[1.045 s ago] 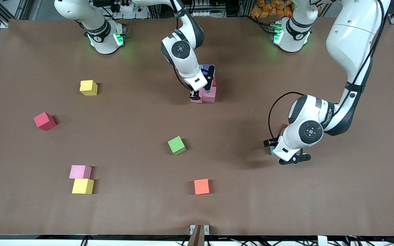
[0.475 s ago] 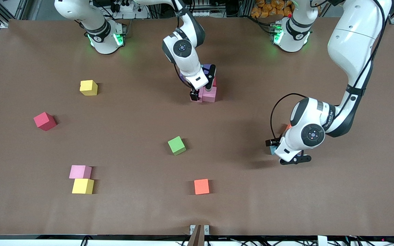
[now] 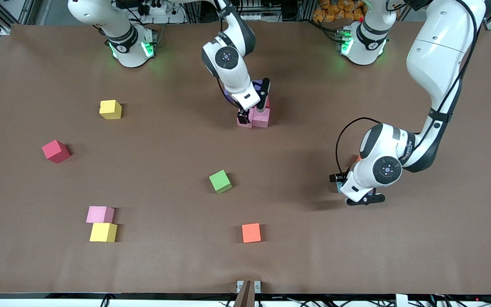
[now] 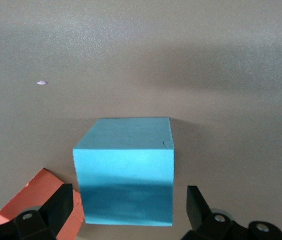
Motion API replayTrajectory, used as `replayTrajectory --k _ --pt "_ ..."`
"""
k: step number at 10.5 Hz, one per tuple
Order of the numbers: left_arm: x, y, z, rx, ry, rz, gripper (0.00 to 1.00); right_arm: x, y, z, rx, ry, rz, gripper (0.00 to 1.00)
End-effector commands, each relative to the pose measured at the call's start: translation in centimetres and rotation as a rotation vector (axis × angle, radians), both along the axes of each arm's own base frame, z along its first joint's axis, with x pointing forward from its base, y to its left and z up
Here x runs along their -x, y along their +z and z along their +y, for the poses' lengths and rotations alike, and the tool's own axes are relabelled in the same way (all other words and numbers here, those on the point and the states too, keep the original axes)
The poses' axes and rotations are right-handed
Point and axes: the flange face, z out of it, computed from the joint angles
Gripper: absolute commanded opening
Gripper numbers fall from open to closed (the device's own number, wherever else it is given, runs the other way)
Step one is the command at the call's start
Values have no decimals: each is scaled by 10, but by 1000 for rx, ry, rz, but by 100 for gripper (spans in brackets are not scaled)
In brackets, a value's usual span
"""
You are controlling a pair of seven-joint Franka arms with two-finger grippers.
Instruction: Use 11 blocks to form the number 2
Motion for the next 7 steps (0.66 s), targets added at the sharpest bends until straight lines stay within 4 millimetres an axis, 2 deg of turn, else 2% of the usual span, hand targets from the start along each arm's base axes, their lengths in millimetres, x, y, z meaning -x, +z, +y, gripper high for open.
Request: replayTrajectory --k 1,3,4,5,7 --pt "-1 -9 -1 -8 -40 -22 100 2 28 -7 -30 -10 44 100" --pt "-3 -9 -3 -3 -43 -32 100 -8 40 -14 -43 -29 42 100" --pt "-3 -9 -3 -2 -43 -33 100 -20 46 -22 -45 -52 50 100" --pt "-3 -10 -5 2 -64 -34 96 -41 50 -38 -39 -99 60 100" --pt "-2 -9 -8 7 -97 -33 56 -94 60 -78 -49 -201 43 100"
